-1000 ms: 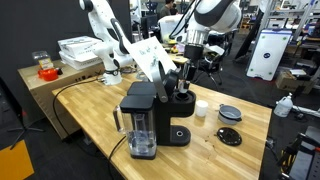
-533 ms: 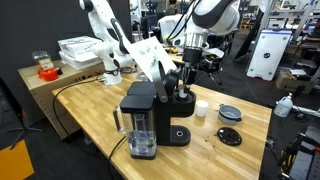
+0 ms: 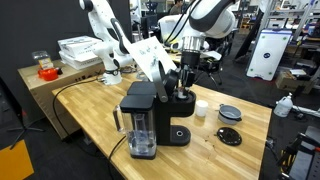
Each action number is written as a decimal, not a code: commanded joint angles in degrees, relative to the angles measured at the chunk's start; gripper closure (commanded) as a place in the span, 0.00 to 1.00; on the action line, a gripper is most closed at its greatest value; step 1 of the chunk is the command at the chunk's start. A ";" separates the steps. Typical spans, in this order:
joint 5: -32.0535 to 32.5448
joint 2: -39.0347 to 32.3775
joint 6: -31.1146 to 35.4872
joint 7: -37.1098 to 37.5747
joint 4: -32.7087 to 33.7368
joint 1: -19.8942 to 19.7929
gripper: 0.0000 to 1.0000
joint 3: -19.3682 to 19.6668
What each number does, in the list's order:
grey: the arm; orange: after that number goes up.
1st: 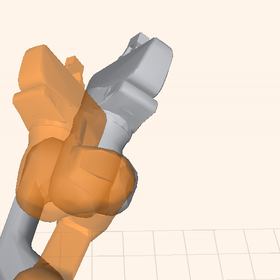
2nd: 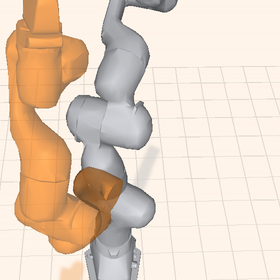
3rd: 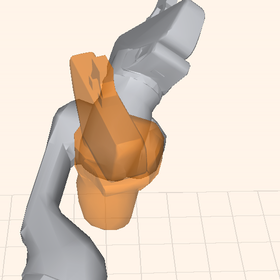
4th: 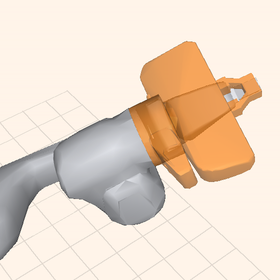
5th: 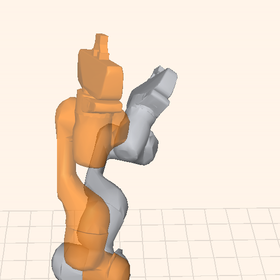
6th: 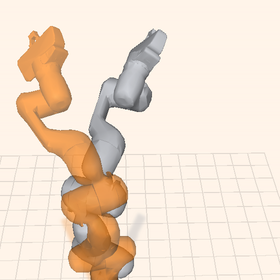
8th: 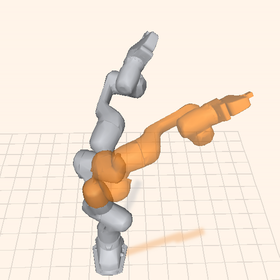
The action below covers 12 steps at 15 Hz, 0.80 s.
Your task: Put the coffee pod inside the coffeemaker
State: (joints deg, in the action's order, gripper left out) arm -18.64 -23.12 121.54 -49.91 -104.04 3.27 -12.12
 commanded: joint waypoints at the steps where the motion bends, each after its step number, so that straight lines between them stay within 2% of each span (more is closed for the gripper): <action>1: -0.85 -0.64 -2.46 -0.93 1.89 -1.14 0.21 -0.71; 4: -0.72 -0.30 -2.68 -0.50 1.74 -1.37 0.01 -0.44; 7: -0.72 0.39 -2.19 -0.06 0.84 -1.81 0.00 -0.12; 12: 0.44 6.24 2.31 7.06 -6.08 -1.81 0.00 2.39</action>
State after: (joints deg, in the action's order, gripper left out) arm -18.46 -21.54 121.17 -46.97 -104.56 1.58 -10.44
